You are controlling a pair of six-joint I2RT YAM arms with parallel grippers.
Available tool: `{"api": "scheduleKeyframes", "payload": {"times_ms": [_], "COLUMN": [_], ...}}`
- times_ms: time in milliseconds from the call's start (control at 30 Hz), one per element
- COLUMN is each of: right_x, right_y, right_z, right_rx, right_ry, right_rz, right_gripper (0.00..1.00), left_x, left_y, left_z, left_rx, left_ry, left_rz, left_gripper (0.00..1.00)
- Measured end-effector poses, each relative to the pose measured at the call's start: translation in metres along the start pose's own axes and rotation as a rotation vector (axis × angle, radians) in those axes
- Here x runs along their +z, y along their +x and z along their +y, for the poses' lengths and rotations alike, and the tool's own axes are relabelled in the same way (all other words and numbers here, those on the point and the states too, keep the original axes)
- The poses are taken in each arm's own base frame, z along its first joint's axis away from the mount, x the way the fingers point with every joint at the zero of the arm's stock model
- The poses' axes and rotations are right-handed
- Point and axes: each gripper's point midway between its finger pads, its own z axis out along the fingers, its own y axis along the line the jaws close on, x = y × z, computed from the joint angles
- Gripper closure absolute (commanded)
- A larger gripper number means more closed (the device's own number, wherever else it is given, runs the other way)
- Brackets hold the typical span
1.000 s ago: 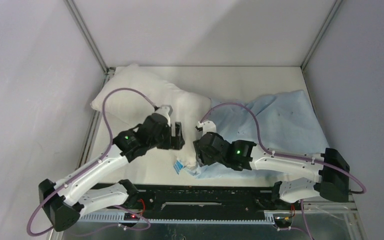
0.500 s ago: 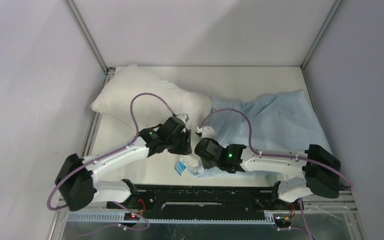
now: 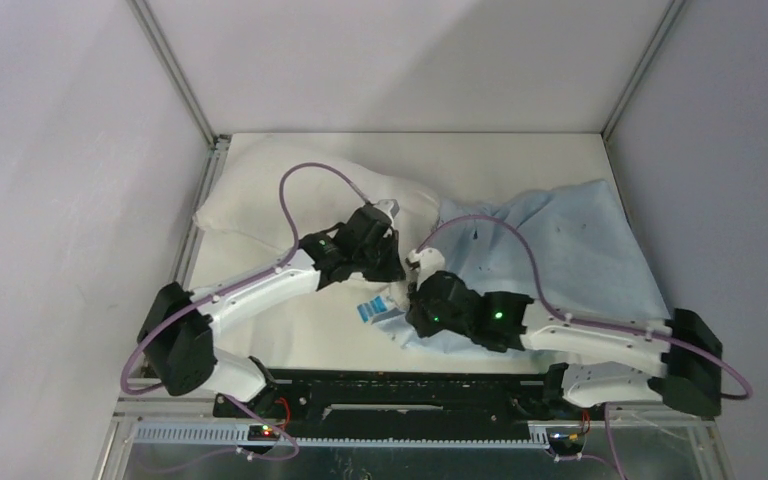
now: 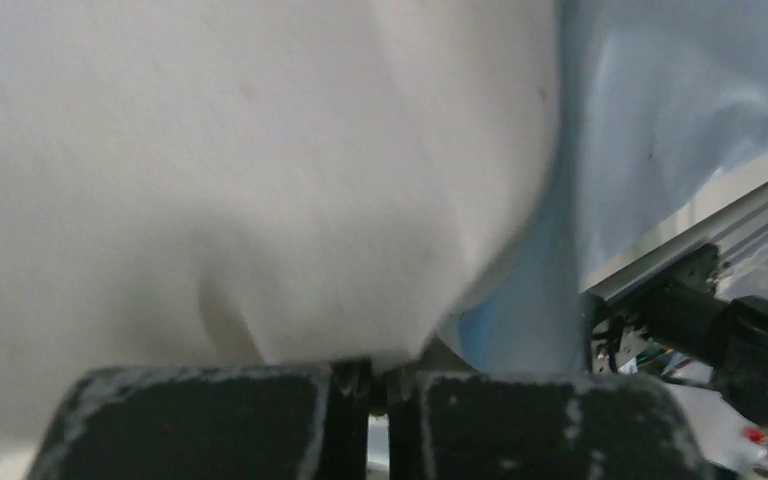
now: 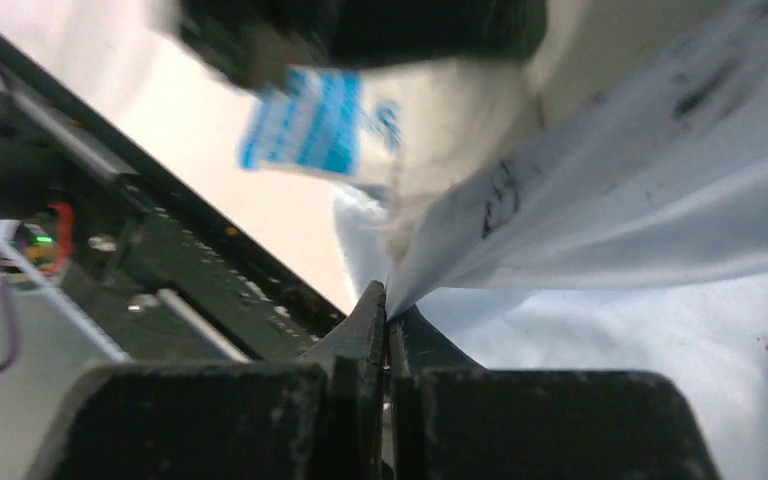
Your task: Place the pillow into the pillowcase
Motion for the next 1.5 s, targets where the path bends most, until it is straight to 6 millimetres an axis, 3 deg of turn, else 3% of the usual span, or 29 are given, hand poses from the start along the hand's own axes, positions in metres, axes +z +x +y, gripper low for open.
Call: {"api": "scheduleKeyframes", "payload": {"times_ms": [200, 300, 333, 400, 533, 600, 800, 867, 1000, 1100, 1200, 1267, 1333, 1400, 1433, 1500], "right_x": [-0.043, -0.047, -0.044, -0.039, -0.035, -0.038, -0.058, -0.062, -0.064, -0.062, -0.052, -0.041, -0.027, -0.014, -0.009, 0.0], "right_y": [-0.06, -0.072, -0.07, -0.066, -0.06, -0.059, -0.072, -0.078, -0.086, -0.092, -0.102, -0.108, -0.114, -0.115, -0.116, -0.117], "right_z": [-0.001, -0.007, -0.008, -0.01, -0.007, -0.011, -0.035, -0.043, -0.059, -0.072, -0.088, -0.098, -0.108, -0.115, -0.117, -0.121], "right_rx": [0.147, 0.19, 0.196, 0.198, 0.194, 0.192, 0.214, 0.221, 0.241, 0.256, 0.28, 0.293, 0.303, 0.307, 0.308, 0.304], "right_ry": [-0.154, -0.182, -0.184, -0.179, -0.188, -0.179, -0.138, -0.121, -0.078, -0.041, 0.009, 0.039, 0.071, 0.093, 0.101, 0.112], "right_rz": [-0.153, -0.165, -0.153, -0.128, -0.095, -0.093, -0.15, -0.168, -0.185, -0.19, -0.184, -0.174, -0.158, -0.133, -0.124, -0.109], "right_gripper": [1.0, 1.0, 1.0, 0.96, 0.53, 0.41, 0.35, 0.35, 0.3, 0.27, 0.25, 0.24, 0.23, 0.23, 0.23, 0.23], "left_x": [0.043, 0.054, 0.055, 0.053, 0.035, 0.018, -0.046, -0.064, -0.087, -0.093, -0.075, -0.052, -0.028, -0.01, -0.007, -0.008], "left_y": [0.042, 0.049, 0.048, 0.049, 0.05, 0.044, 0.014, -0.003, -0.043, -0.074, -0.093, -0.094, -0.088, -0.081, -0.08, -0.081], "left_z": [0.005, -0.006, -0.012, -0.021, -0.017, -0.017, -0.012, -0.007, 0.022, 0.059, 0.093, 0.109, 0.123, 0.131, 0.131, 0.127], "left_rx": [-0.125, -0.16, -0.165, -0.167, -0.156, -0.156, -0.13, -0.108, -0.078, -0.061, -0.034, -0.008, 0.009, 0.026, 0.035, 0.041], "left_ry": [0.054, 0.094, 0.115, 0.14, 0.12, 0.118, 0.098, 0.062, -0.069, -0.212, -0.343, -0.4, -0.442, -0.464, -0.464, -0.452], "left_rz": [0.04, 0.018, 0.005, -0.011, -0.038, -0.066, -0.198, -0.246, -0.335, -0.381, -0.358, -0.31, -0.25, -0.203, -0.194, -0.203], "left_gripper": [1.0, 1.0, 0.97, 0.78, 0.55, 0.47, 0.19, 0.01, 0.0, 0.0, 0.05, 0.23, 0.59, 0.88, 0.98, 1.0]}}
